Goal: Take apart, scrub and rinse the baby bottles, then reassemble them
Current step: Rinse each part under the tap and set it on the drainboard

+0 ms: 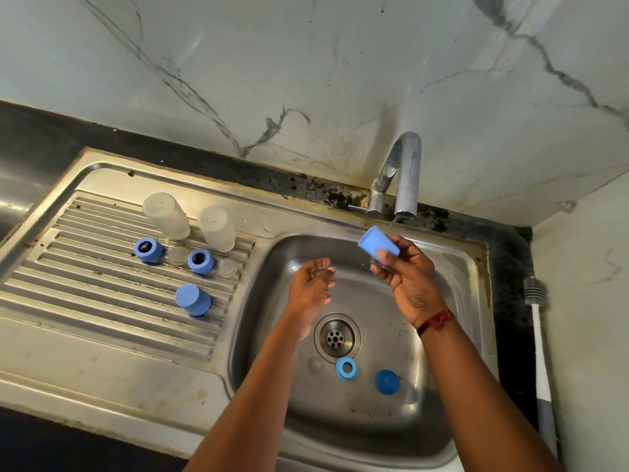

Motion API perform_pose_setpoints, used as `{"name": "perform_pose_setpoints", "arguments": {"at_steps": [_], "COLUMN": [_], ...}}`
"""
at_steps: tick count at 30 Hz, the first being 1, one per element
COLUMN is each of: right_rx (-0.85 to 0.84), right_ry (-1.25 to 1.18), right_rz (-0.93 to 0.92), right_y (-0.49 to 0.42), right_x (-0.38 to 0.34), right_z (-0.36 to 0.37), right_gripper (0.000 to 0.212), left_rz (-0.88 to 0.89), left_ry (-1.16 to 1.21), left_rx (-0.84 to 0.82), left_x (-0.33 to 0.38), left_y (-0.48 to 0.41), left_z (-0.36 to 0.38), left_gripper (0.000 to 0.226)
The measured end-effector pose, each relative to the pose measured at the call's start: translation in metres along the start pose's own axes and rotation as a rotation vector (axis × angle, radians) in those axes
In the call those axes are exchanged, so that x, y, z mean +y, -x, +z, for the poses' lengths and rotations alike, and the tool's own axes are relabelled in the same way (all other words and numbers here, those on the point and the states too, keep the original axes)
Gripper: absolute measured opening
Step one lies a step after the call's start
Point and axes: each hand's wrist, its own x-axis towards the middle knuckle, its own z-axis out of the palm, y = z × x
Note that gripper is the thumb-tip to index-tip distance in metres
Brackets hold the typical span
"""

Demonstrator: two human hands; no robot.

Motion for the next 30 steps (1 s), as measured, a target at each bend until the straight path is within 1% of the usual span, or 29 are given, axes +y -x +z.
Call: {"name": "perform_pose_setpoints", "arguments": {"at_steps": [1, 2, 4, 6, 8, 11, 13, 15, 17, 19, 21, 22, 24, 26, 29, 30], "right_rx": [-0.001, 0.002, 0.004, 0.001, 0.029, 0.100, 0.083, 0.077, 0.099, 0.156, 0.227, 0.234, 0.167, 0.133, 0.289, 0.304], "right_ry": [-0.041, -0.058, -0.017, 0.053, 0.211, 0.545, 0.717, 0.826, 0.877, 0.892, 0.940, 0.986, 1.053, 1.026, 0.970, 0.976], "right_rz": [0.016, 0.025, 0.036, 0.034, -0.013, -0.140, -0.208, -0.255, -0.301, -0.343, -0.358, -0.355, -0.356, -0.365, -0.354, -0.338], "right_y": [0.001, 0.001, 0.001, 0.002, 0.001, -0.002, -0.004, -0.004, -0.005, -0.006, -0.006, -0.005, -0.002, 0.000, -0.001, 0.000], "right_x": [-0.002, -0.003, -0.005, -0.006, -0.004, 0.001, 0.005, 0.007, 0.007, 0.007, 0.008, 0.009, 0.013, 0.014, 0.012, 0.012], "right_z": [0.000, 0.000, -0.001, 0.000, 0.002, 0.008, 0.013, 0.018, 0.023, 0.023, 0.020, 0.019, 0.018, 0.021, 0.023, 0.023], "right_gripper": [0.021, 0.022, 0.025, 0.020, 0.027, 0.042, 0.046, 0.050, 0.052, 0.053, 0.052, 0.052, 0.053, 0.052, 0.048, 0.048], "left_rz": [0.002, 0.003, 0.004, 0.000, -0.003, -0.015, -0.022, -0.028, -0.030, -0.032, -0.035, -0.036, -0.035, -0.035, -0.034, -0.030], "left_ry": [0.000, -0.001, -0.001, 0.005, 0.012, 0.025, 0.031, 0.037, 0.040, 0.038, 0.040, 0.041, 0.039, 0.036, 0.032, 0.033], "left_rx": [0.001, 0.001, -0.002, -0.003, -0.003, 0.005, 0.010, 0.016, 0.020, 0.020, 0.024, 0.026, 0.026, 0.027, 0.032, 0.034], "left_x": [0.000, 0.000, 0.000, 0.000, 0.000, -0.002, -0.003, -0.005, -0.008, -0.009, -0.011, -0.011, -0.010, -0.011, -0.012, -0.013], "left_y": [0.000, 0.000, 0.001, 0.001, 0.001, 0.002, 0.003, 0.004, 0.004, 0.004, 0.004, 0.004, 0.004, 0.004, 0.007, 0.008], "left_z": [-0.001, -0.001, -0.002, -0.002, -0.003, -0.004, -0.004, -0.005, -0.007, -0.010, -0.011, -0.011, -0.011, -0.010, -0.009, -0.009], "left_gripper": [0.030, 0.030, 0.031, 0.031, 0.031, 0.030, 0.029, 0.029, 0.029, 0.030, 0.031, 0.031, 0.031, 0.030, 0.027, 0.026]}}
